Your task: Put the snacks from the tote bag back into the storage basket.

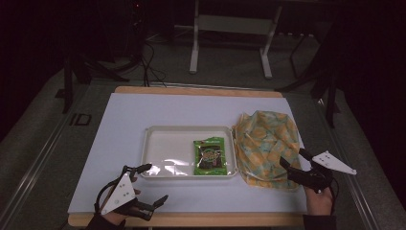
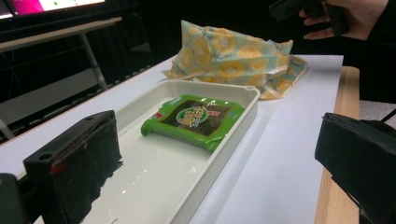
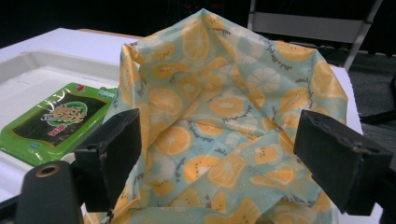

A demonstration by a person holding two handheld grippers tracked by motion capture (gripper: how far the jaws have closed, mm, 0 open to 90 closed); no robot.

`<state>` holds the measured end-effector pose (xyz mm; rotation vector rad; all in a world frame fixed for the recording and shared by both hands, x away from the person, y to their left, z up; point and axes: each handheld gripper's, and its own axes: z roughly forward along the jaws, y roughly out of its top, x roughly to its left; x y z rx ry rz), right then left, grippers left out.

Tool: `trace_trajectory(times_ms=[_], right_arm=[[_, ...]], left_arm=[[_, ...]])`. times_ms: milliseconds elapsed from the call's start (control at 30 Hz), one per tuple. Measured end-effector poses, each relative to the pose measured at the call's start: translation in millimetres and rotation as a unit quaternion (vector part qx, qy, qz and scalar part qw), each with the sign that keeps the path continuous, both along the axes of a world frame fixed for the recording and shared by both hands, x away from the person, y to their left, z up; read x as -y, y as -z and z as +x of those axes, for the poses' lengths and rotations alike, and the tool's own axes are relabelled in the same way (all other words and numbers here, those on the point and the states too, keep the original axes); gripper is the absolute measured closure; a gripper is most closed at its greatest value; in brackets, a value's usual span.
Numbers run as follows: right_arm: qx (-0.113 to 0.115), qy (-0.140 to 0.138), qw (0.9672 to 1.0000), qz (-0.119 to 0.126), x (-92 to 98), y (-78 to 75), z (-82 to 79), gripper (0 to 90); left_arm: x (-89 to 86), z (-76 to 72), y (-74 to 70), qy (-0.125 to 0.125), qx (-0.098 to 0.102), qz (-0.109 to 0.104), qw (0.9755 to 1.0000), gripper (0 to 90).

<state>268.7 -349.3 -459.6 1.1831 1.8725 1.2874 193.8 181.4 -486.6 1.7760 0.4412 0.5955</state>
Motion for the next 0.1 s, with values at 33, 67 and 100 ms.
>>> trace_trajectory(times_ms=[33, 67, 100], right_arm=[[0.0, 0.0, 1.0, -0.002, -0.4, 0.1, 0.2, 15.1], [0.002, -0.001, 1.0, -0.004, -0.9, 0.4, 0.3, 15.1], [0.003, -0.004, 1.0, -0.004, -1.1, 0.7, 0.6, 15.1]], left_arm=[[0.1, 0.0, 0.0, 0.0, 0.0, 0.0, 1.0, 0.5], [0.1, 0.0, 0.0, 0.0, 0.0, 0.0, 1.0, 0.5], [0.1, 0.0, 0.0, 0.0, 0.0, 0.0, 1.0, 0.5]])
